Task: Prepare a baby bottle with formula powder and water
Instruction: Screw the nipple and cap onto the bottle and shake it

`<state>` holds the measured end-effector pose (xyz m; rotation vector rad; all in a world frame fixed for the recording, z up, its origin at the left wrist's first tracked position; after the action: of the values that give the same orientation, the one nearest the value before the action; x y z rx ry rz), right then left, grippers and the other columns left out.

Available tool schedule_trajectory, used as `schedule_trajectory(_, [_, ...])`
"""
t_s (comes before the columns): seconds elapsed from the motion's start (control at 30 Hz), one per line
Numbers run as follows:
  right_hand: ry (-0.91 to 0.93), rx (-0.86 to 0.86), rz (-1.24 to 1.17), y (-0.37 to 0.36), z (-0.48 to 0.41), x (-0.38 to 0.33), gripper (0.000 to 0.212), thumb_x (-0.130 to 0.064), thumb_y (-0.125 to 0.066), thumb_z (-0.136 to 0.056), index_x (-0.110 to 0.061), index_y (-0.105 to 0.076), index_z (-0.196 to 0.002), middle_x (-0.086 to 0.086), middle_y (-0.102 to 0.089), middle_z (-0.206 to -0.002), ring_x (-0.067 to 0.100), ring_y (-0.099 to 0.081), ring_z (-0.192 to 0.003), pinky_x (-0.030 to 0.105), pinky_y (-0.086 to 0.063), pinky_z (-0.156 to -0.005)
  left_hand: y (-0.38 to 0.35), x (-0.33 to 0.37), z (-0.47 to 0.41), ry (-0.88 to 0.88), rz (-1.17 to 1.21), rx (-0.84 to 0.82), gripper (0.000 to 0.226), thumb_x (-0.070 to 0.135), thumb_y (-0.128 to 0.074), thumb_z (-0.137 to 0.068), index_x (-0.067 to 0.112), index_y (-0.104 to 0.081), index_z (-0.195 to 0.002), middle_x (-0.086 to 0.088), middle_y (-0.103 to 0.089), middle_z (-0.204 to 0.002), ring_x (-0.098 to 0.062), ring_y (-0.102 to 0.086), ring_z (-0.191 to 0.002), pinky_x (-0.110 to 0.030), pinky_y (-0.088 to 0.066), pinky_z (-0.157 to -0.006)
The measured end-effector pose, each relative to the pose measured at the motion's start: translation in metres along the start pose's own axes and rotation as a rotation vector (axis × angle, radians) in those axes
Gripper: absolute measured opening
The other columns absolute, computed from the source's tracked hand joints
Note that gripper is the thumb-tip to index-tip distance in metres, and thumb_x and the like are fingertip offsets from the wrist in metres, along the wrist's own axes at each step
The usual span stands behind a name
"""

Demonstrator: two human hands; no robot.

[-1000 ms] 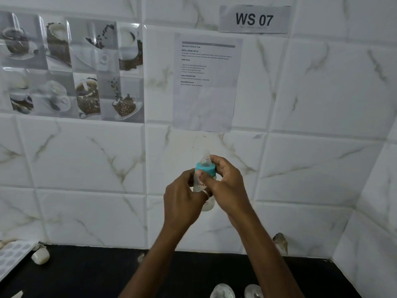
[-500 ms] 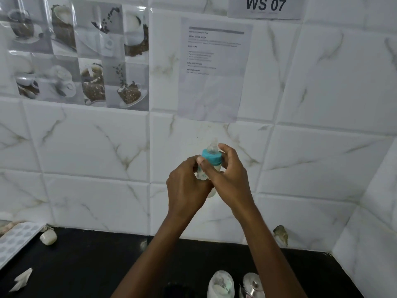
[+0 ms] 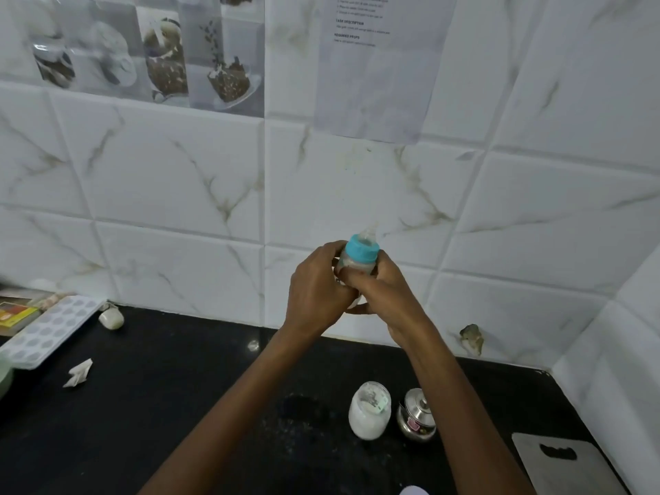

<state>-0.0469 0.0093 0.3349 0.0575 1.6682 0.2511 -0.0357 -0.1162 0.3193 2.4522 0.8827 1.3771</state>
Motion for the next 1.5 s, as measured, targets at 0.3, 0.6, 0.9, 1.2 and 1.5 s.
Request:
schedule_trajectory(0.3, [0.108,0.157,-0.553,0.036,-0.019,-0.018,0.048,-0.025,-0.069,-0.095,-0.012,-0.051,-0.138,0.013,-0.067,-0.126,0.031,-0.071,-0.111,0.054,-0.061,-0.080,0.042,-0.025,-0.009,0.100,0.151,-0.086,0.063,0.041,-0.077,-0.088,0.024,-0.052,-0.143,0.014,-0.063,-0.131,0.001,-0.060,-0.116,-0.017,-0.048,-0.093])
schedule_trajectory(0.6, [0.133,-0.063,-0.360,0.019,-0.012,-0.016,0.052,-0.026,-0.074,-0.088,-0.009,-0.054,-0.132,0.008,-0.069,-0.118,0.027,-0.068,-0.114,0.040,-0.060,-0.085,0.059,-0.031,-0.009,0.263,0.253,0.128,0.034,0.043,-0.061,-0.100,0.026,-0.063,-0.129,0.017,-0.068,-0.113,0.008,-0.061,-0.104,-0.001,-0.041,-0.077])
schedule_trajectory(0.9, [0.134,-0.036,-0.547,0.014,-0.015,-0.019,0.050,-0.030,-0.071,-0.088,-0.008,-0.056,-0.130,0.010,-0.069,-0.119,0.034,-0.067,-0.118,0.049,-0.059,-0.092,0.055,-0.031,-0.008,0.303,0.335,0.112,0.032,0.045,-0.062,-0.099,0.027,-0.066,-0.125,0.014,-0.072,-0.114,-0.003,-0.066,-0.109,-0.023,-0.051,-0.094])
schedule_trajectory(1.2, [0.140,-0.024,-0.530,0.022,-0.021,-0.023,0.052,-0.034,-0.074,-0.084,-0.010,-0.058,-0.127,0.007,-0.071,-0.116,0.033,-0.069,-0.114,0.057,-0.056,-0.094,0.062,-0.032,-0.015,0.307,0.385,0.126,0.029,0.045,-0.062,-0.099,0.029,-0.065,-0.123,0.011,-0.073,-0.114,-0.010,-0.067,-0.111,-0.032,-0.054,-0.100])
schedule_trajectory(1.5, [0.137,-0.013,-0.526,0.017,-0.022,-0.022,0.046,-0.033,-0.072,-0.085,-0.011,-0.059,-0.123,0.008,-0.071,-0.114,0.035,-0.068,-0.115,0.056,-0.057,-0.094,0.065,-0.029,-0.017,0.306,0.415,0.123,0.029,0.045,-0.062,-0.099,0.029,-0.066,-0.124,0.012,-0.073,-0.116,-0.010,-0.067,-0.112,-0.035,-0.054,-0.101])
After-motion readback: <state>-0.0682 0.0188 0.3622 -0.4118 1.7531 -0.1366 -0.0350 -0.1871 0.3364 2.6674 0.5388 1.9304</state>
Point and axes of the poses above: each hand's wrist, its own z-axis away from the middle knuckle, its own y-axis out of the back of the hand, x = y × z, the point moved 1 cm from there along -z, towards the middle knuckle
